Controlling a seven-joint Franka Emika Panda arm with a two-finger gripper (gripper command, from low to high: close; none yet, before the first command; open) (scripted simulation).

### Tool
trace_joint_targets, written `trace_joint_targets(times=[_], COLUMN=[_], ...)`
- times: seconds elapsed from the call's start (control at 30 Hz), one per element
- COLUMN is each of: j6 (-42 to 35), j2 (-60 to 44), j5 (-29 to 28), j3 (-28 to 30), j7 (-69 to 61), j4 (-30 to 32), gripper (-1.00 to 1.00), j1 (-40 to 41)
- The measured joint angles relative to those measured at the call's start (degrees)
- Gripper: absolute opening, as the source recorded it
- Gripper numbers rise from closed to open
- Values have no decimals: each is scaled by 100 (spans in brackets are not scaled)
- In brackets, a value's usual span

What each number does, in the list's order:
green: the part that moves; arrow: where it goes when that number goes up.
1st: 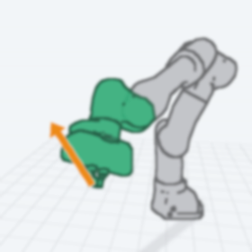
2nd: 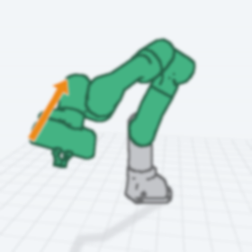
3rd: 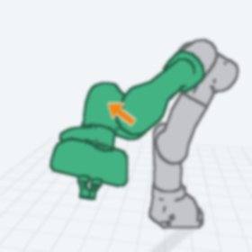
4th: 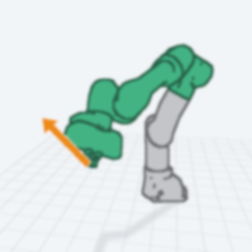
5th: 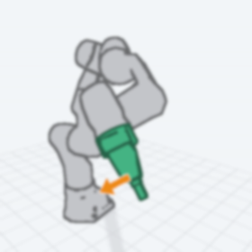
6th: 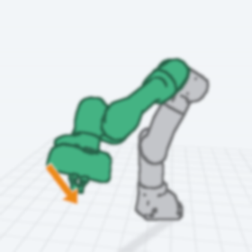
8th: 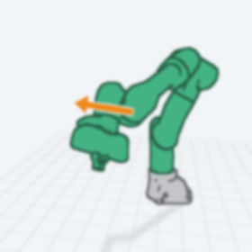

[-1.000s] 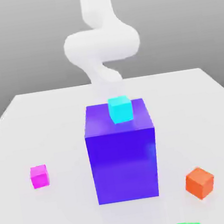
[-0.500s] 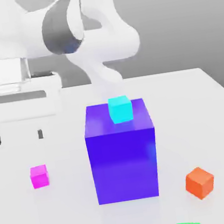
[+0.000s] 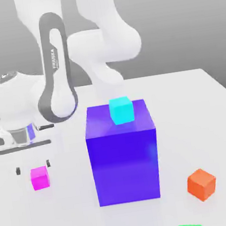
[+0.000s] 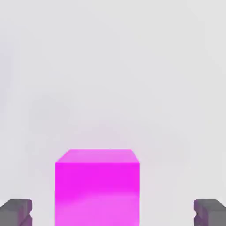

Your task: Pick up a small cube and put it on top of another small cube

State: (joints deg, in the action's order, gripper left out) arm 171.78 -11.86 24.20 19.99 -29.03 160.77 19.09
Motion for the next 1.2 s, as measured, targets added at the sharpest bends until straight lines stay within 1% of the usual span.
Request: trace_joint_targets(times=[0.13,0.17,0.33,0.37,0.43,0.53,0.7,0.77,0.87,0.93,1.03,1.07,1.13,1.17,1.2], j6=[329,396,380,416,331,113,-260,-414,-651,-764,-910,-993,-1219,-1339,-1464], j2=[-444,-528,-527,-569,-465,-164,420,662,1008,1146,1307,1284,1119,1017,903], j5=[703,810,808,860,760,264,-959,-1460,-2086,-1834,-1101,-1008,-1084,-1167,-1263], j3=[-976,-1167,-1166,-1262,-1024,-396,550,783,920,846,745,640,305,92,-92], j7=[-534,-616,-614,-654,-579,-204,712,1086,1559,1581,1465,1541,1882,2078,2287], j4=[-124,-145,-145,-155,-132,-46,130,198,285,47,-480,-672,-1067,-1255,-1449], gripper=[0,-100,-100,-100,-100,-100,-100,-100,-100,-100,-100,-100,-100,-100,-100], j1=[809,974,974,1057,845,335,-319,-430,-401,-450,-673,-759,-936,-1136,-1529])
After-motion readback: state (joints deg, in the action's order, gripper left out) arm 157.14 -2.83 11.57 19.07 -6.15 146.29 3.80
